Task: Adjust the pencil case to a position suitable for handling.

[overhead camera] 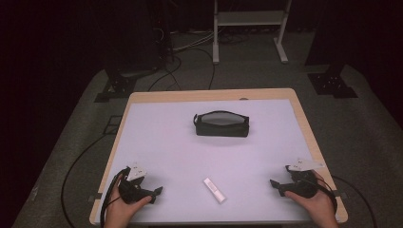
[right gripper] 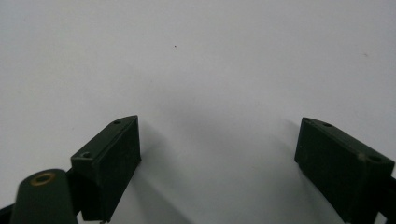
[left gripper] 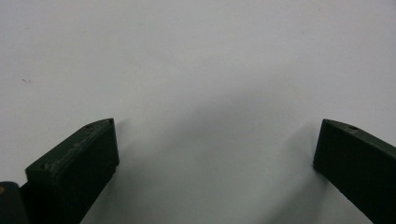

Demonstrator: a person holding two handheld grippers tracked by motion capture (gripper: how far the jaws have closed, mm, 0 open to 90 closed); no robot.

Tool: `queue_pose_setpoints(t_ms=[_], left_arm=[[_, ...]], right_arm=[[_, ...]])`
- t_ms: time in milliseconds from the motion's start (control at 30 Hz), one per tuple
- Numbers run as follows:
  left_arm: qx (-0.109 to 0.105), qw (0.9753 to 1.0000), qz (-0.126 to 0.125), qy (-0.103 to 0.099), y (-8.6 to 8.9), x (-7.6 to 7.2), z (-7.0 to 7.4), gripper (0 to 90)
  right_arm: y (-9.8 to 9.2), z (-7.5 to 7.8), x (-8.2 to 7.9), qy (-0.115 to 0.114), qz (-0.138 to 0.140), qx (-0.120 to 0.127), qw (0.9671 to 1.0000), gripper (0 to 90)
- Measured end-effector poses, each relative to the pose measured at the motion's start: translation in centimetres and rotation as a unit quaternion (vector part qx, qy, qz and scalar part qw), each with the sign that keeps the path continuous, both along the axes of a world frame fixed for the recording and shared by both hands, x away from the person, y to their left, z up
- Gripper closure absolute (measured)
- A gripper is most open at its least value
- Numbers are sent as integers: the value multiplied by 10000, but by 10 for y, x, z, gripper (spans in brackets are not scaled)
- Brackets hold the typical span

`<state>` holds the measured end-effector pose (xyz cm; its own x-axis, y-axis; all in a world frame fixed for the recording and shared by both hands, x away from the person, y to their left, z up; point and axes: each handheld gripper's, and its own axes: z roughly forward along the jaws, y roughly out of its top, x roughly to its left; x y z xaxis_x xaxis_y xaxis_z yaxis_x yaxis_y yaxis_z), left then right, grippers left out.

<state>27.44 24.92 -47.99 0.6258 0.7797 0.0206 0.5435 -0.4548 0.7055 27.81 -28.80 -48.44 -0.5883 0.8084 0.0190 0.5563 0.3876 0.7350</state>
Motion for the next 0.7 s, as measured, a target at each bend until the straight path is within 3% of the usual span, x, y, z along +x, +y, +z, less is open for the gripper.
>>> queue_pose_setpoints(t_ms=[167, 700], left_arm=[[-3, 10000, -2, -6, 0, 0, 0, 0], [10, 10000, -7, -10, 0, 0, 0, 0]], right_arm=[[-4, 1, -1, -65, 8, 125, 9999, 237], [0, 14, 11, -207, 347, 228, 9989, 296]])
